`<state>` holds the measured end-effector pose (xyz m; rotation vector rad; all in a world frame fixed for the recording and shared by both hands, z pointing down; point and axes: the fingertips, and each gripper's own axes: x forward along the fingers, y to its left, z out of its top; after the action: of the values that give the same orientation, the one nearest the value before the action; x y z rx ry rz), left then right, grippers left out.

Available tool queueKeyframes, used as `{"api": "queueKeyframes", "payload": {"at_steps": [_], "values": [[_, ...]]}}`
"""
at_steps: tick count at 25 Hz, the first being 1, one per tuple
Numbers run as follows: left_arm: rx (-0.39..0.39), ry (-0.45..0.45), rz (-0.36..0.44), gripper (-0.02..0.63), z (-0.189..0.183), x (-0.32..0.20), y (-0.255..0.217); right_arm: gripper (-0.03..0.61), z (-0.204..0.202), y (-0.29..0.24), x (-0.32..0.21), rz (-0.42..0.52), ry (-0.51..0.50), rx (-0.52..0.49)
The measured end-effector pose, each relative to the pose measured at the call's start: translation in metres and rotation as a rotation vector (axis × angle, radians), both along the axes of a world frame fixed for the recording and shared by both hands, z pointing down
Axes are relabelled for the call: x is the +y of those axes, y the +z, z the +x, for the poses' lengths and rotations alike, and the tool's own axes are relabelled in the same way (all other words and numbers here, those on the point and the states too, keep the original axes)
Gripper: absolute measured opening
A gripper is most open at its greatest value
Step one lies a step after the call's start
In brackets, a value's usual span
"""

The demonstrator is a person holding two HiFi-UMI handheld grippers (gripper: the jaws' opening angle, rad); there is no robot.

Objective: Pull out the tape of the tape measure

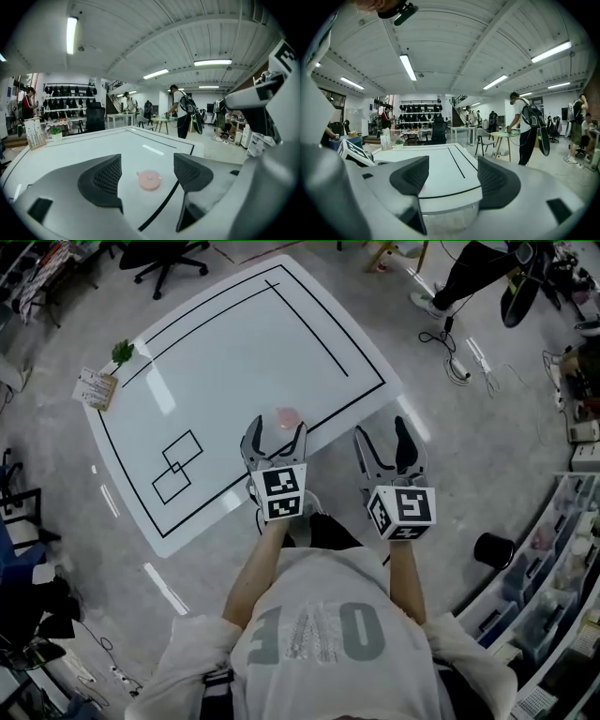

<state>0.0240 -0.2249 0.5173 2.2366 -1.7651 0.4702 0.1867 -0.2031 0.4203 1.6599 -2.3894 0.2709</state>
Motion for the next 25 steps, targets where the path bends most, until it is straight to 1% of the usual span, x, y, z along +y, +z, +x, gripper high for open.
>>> {"api": "queueKeyframes", "payload": {"at_steps": [2,4,8,12,18,22,25], "values": [[0.004,-0.005,-0.063,0.325,0.004,-0.005,0.018,0.314,0.01,0.006,0.003,-0.017,0.019,0.0],[-0.01,-0.007,-0.111,0.325,0.006,-0.01,0.03,0.314,0.017,0.011,0.005,-0.028,0.033,-0.006],[-0.054,-0.014,-0.165,0.325,0.008,-0.018,0.046,0.314,0.026,0.014,0.006,-0.035,0.051,0.003],[-0.066,-0.021,-0.214,0.325,0.008,-0.024,0.059,0.314,0.027,0.015,0.007,-0.042,0.046,0.024],[-0.094,-0.03,-0.25,0.325,0.003,-0.027,0.068,0.314,0.024,0.017,0.01,-0.052,0.039,0.035],[-0.081,-0.038,-0.246,0.325,-0.002,-0.024,0.067,0.314,0.021,0.017,0.01,-0.051,0.028,0.042],[-0.091,-0.03,-0.243,0.325,-0.004,-0.02,0.067,0.314,0.018,0.017,0.01,-0.053,0.018,0.05]]}}
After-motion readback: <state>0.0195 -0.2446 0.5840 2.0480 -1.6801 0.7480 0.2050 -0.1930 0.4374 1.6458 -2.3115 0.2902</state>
